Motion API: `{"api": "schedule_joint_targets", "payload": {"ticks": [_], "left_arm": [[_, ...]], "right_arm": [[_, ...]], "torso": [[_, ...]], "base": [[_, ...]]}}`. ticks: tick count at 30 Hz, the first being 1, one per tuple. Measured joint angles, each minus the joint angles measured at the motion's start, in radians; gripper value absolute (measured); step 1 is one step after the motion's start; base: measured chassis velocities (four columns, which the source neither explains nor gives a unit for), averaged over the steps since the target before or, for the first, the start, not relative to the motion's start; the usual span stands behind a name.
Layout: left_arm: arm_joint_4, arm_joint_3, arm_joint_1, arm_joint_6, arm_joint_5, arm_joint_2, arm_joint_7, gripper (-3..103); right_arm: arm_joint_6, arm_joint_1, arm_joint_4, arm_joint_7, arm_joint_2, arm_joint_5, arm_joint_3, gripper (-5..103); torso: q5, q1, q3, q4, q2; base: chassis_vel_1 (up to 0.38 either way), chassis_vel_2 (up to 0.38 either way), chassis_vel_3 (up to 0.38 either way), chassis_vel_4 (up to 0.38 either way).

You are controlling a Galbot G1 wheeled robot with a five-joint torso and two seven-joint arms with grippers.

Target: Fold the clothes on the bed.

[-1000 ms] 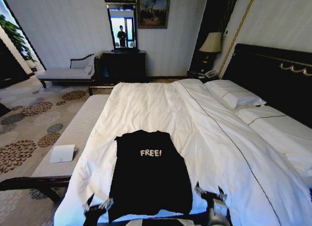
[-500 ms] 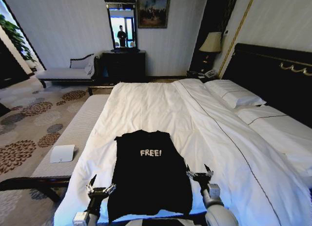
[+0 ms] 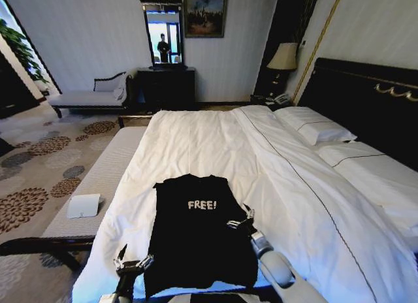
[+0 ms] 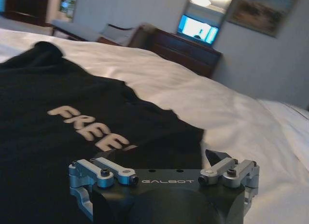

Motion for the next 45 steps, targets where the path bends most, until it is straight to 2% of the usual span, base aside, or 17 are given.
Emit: {"api": "schedule_joint_targets", "payload": {"ticks": [3,21,34,44,45], "left_arm": [[-0.004,-0.003,0.006,-0.001,0.001,-0.007,0.001,100],[-0.016,-0.011,0.024,-0.007,0.001,-0.016,0.003,100],[-0.013,-0.008,0.025,-0.011,-0.002,-0.007,0.004,100],[-0.008,-0.004,0.009,-0.006,-0.011,0.000,0.004,100],[-0.009,-0.004,0.007,-0.006,-0.012,-0.001,0.004,100]], "right_arm": [[0.021,0.038,-0.036,-0.016,-0.010,-0.059,-0.048,100],[0.056,0.138,-0.172,-0.031,0.032,-0.168,-0.139,100],[0.081,0.202,-0.261,-0.016,0.054,-0.178,-0.123,100],[0.080,0.189,-0.265,-0.001,0.054,-0.167,-0.114,101],[0.080,0.187,-0.265,0.000,0.054,-0.167,-0.113,97]], "torso": [[-0.0001,0.000,0.000,0.0000,0.000],[-0.0001,0.000,0.000,0.0000,0.000],[0.0000,0.000,0.000,0.0000,0.000],[-0.0001,0.000,0.000,0.0000,0.000],[0.0000,0.000,0.000,0.0000,0.000]], "base": [[0.000,0.000,0.000,0.000],[0.000,0.000,0.000,0.000],[0.000,0.000,0.000,0.000],[0.000,0.000,0.000,0.000],[0.000,0.000,0.000,0.000]]}}
